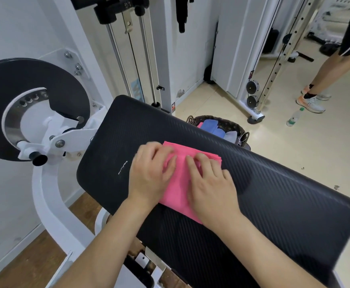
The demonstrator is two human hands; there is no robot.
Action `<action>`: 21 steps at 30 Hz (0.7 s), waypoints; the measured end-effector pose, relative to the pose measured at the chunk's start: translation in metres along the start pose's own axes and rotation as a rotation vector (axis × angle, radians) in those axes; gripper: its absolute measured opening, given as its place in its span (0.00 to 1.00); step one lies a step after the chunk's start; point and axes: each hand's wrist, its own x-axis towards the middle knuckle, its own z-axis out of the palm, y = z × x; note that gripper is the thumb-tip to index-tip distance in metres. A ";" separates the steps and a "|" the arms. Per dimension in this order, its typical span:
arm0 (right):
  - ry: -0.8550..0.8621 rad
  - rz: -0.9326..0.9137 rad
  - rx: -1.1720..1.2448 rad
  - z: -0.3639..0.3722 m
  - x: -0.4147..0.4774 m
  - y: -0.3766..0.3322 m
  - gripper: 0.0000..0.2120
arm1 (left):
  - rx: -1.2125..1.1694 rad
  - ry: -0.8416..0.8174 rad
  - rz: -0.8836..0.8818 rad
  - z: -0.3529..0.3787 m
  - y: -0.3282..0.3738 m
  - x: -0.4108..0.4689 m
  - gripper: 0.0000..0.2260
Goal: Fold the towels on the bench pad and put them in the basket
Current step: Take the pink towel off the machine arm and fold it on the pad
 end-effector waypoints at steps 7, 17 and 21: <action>0.053 -0.150 0.004 -0.015 -0.027 -0.003 0.27 | 0.115 -0.533 0.141 0.013 -0.004 -0.040 0.29; -0.113 -0.168 -0.092 0.008 -0.040 0.004 0.30 | -0.021 -0.563 0.126 -0.021 -0.005 -0.029 0.29; -0.126 -0.182 -0.110 0.006 -0.039 0.006 0.32 | -0.011 -0.525 0.259 -0.035 -0.025 -0.062 0.23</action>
